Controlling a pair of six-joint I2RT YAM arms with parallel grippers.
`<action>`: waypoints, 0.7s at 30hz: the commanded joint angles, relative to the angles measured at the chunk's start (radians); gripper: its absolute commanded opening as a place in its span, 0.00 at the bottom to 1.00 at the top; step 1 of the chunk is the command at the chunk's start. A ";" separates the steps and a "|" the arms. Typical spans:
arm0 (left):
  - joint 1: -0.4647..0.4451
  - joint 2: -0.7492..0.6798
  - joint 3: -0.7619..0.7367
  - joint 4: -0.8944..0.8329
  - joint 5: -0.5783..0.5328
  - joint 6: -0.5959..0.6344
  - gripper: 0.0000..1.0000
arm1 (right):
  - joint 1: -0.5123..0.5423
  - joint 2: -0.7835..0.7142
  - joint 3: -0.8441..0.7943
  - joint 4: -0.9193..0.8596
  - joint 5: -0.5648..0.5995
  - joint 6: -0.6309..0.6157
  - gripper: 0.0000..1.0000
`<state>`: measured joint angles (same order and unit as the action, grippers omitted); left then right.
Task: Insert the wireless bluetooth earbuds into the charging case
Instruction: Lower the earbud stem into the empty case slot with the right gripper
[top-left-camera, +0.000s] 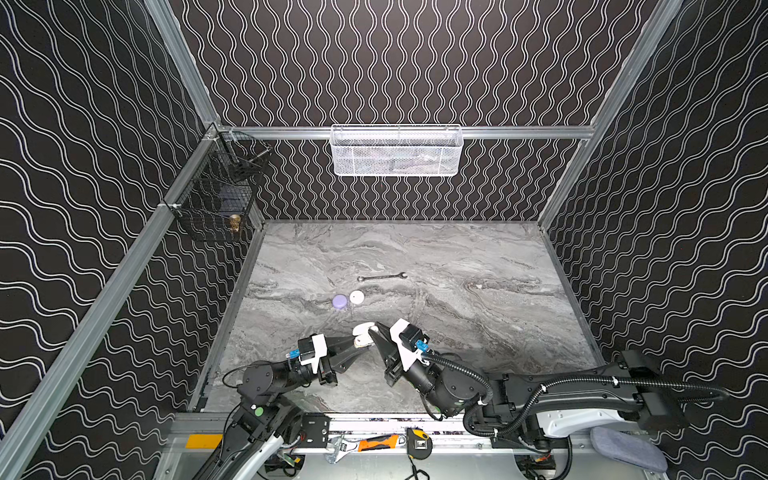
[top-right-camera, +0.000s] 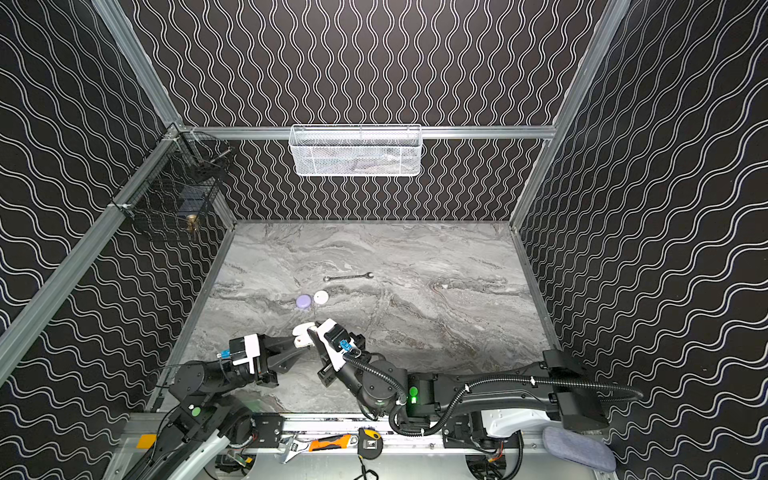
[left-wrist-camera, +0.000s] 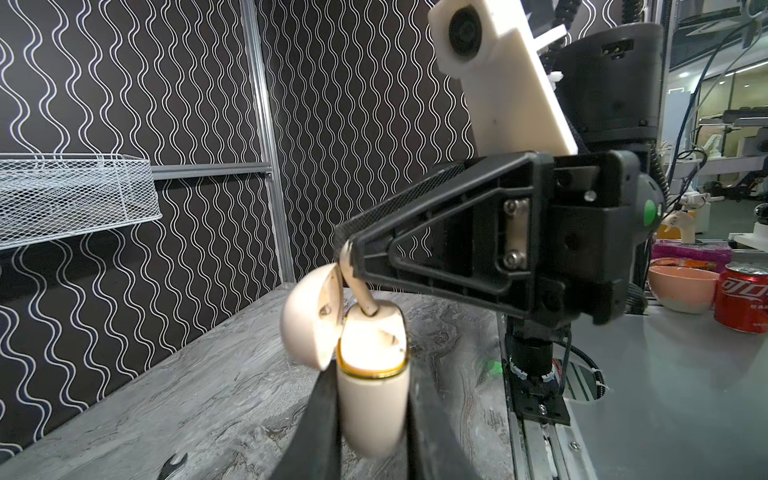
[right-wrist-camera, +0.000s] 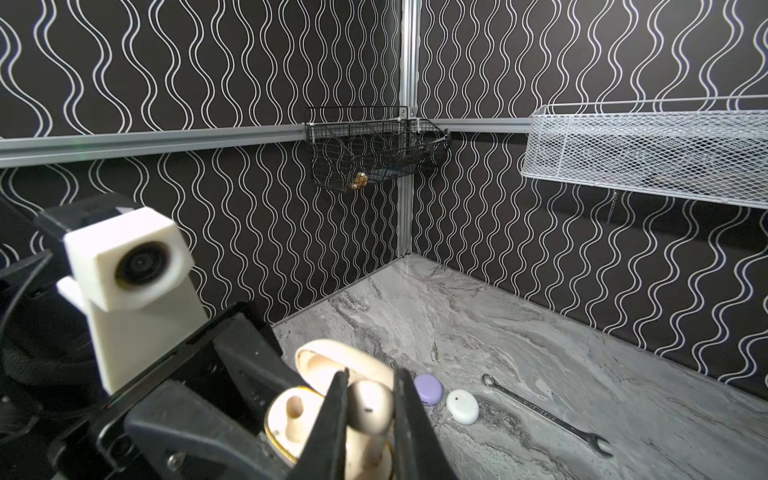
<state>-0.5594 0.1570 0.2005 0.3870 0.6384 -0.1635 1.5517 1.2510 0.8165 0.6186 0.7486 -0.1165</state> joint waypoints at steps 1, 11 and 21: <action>-0.001 0.010 0.014 0.063 -0.031 -0.049 0.00 | 0.002 -0.008 -0.014 0.021 -0.025 -0.021 0.09; -0.001 0.056 0.053 0.104 -0.040 -0.142 0.00 | 0.010 -0.005 -0.048 0.122 -0.023 -0.084 0.09; 0.000 0.037 0.084 0.038 -0.053 -0.134 0.00 | 0.013 0.017 -0.028 0.118 -0.009 -0.105 0.13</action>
<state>-0.5602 0.1970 0.2676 0.3626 0.6250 -0.2878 1.5623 1.2633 0.7818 0.7673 0.7498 -0.2062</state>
